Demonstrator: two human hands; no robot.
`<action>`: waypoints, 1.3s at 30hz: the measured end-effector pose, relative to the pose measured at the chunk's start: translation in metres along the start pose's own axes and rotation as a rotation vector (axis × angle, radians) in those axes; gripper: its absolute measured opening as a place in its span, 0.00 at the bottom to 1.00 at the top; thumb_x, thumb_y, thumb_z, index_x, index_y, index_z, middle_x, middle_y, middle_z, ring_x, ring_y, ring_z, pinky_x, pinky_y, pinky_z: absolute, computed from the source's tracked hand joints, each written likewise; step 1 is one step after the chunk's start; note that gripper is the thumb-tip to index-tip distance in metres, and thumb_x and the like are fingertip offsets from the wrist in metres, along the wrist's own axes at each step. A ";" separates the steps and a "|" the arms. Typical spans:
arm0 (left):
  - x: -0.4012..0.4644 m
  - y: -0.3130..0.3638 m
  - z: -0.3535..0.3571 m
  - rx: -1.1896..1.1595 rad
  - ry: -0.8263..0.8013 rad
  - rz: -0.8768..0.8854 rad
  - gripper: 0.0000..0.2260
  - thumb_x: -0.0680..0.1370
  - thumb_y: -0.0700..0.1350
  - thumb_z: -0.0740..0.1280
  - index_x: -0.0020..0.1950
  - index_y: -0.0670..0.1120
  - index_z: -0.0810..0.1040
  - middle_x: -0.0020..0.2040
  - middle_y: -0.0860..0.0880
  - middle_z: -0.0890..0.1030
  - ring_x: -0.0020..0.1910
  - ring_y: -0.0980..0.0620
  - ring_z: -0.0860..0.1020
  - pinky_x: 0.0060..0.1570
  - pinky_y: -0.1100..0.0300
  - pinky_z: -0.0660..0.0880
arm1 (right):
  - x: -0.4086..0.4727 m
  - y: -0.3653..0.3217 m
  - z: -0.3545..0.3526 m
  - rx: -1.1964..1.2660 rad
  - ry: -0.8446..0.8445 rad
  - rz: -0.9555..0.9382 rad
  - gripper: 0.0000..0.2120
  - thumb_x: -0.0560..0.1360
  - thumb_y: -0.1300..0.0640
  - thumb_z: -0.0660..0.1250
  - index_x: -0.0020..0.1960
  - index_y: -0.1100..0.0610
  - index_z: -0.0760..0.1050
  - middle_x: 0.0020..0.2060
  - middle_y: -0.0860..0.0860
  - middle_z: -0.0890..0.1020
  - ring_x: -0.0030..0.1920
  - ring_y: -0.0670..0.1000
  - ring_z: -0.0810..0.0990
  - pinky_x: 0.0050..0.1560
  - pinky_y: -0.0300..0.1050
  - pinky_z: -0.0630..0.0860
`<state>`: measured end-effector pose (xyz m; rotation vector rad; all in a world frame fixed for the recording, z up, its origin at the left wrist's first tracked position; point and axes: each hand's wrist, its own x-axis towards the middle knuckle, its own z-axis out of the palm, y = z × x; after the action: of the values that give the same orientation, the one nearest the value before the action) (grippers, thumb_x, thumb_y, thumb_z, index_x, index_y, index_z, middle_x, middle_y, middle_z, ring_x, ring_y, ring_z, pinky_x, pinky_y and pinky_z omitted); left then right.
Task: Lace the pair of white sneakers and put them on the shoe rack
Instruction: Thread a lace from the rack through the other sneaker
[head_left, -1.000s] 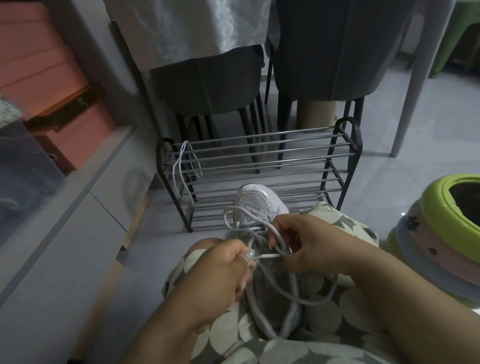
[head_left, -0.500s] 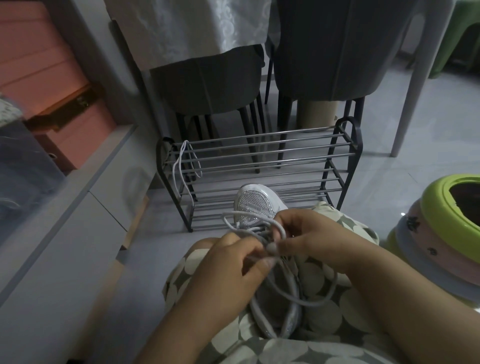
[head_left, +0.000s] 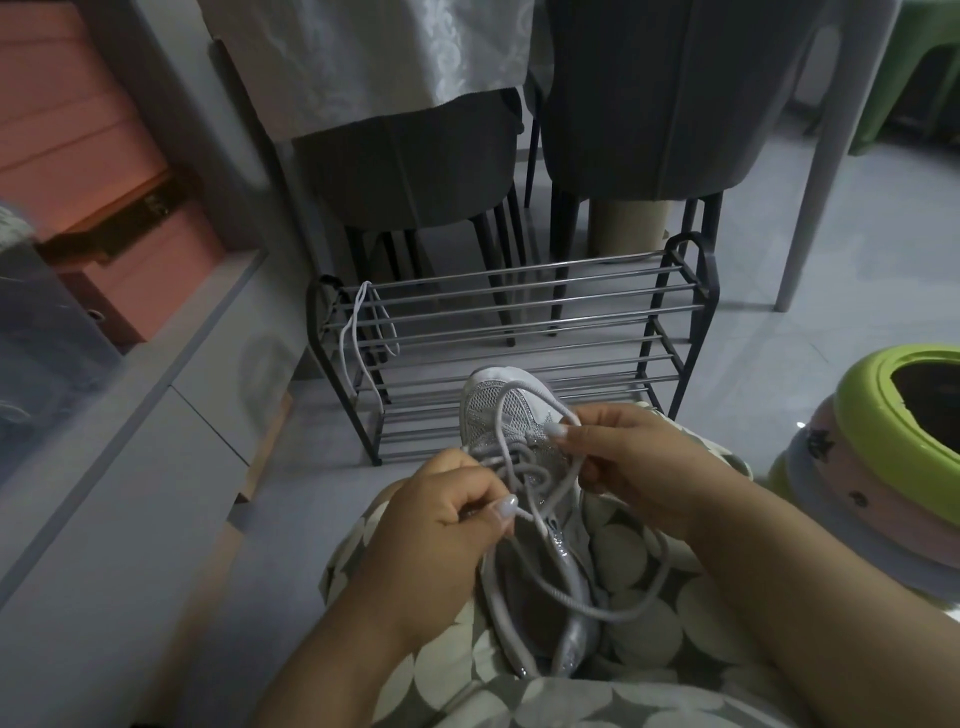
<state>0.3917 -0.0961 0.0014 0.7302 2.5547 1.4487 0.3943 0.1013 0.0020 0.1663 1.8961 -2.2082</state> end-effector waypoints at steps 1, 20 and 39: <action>0.000 0.001 -0.002 -0.017 0.004 -0.001 0.09 0.74 0.45 0.67 0.33 0.48 0.76 0.38 0.55 0.73 0.37 0.57 0.73 0.41 0.68 0.69 | 0.001 0.000 0.000 -0.001 0.005 0.000 0.09 0.64 0.54 0.71 0.29 0.54 0.74 0.24 0.48 0.71 0.27 0.46 0.65 0.32 0.38 0.62; -0.008 0.006 -0.025 0.293 0.124 -0.159 0.03 0.73 0.50 0.67 0.43 0.56 0.81 0.46 0.58 0.73 0.48 0.60 0.73 0.47 0.64 0.69 | 0.005 0.001 0.003 -0.004 0.092 -0.085 0.17 0.77 0.56 0.62 0.30 0.58 0.74 0.24 0.52 0.68 0.25 0.47 0.63 0.28 0.37 0.61; -0.009 0.009 -0.038 -0.183 0.044 -0.006 0.09 0.69 0.50 0.69 0.31 0.48 0.80 0.36 0.56 0.73 0.34 0.60 0.70 0.38 0.72 0.66 | 0.005 0.006 0.000 -0.080 0.009 -0.045 0.14 0.62 0.58 0.76 0.36 0.61 0.71 0.25 0.51 0.68 0.25 0.46 0.64 0.27 0.36 0.60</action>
<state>0.3897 -0.1261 0.0281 0.6696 2.4102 1.6864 0.3912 0.1000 -0.0049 0.1208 2.0076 -2.1590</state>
